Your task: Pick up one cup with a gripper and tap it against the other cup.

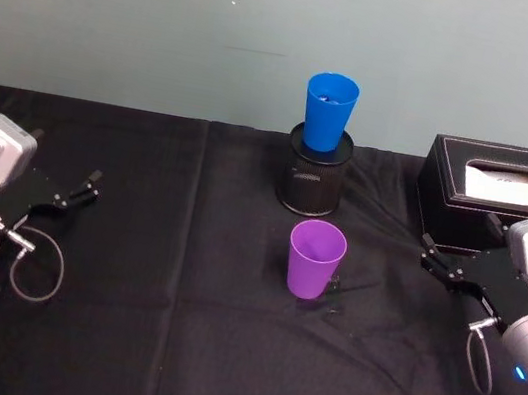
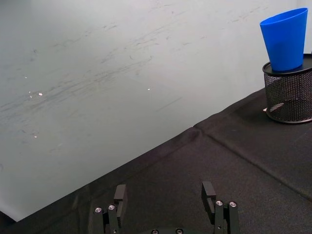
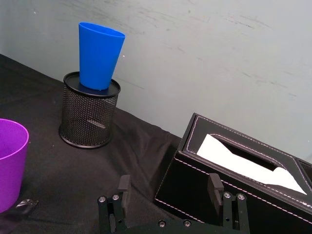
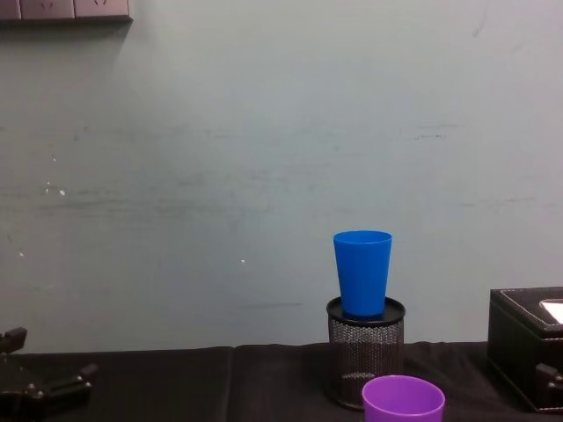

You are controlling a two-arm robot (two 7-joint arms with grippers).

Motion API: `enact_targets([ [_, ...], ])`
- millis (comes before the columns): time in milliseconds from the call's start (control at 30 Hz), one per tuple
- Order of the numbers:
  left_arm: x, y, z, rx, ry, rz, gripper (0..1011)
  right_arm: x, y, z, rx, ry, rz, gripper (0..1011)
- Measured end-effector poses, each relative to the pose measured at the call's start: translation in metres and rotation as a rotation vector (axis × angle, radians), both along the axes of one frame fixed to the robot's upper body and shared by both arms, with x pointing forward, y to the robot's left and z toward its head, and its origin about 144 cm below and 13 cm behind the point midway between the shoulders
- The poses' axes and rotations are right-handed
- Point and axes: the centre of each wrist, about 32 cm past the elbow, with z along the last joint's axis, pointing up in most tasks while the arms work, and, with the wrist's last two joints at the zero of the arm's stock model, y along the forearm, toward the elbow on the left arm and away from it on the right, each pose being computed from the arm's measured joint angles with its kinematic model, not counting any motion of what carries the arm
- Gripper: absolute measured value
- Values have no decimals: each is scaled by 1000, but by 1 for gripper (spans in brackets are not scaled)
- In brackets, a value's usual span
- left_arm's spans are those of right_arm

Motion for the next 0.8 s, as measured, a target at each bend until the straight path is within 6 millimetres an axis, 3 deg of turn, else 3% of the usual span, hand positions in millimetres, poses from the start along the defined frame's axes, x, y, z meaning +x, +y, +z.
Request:
enact_targets([
  [800,0,0,0,0,0,0,1000,0,0,0,0,0,0,1003],
])
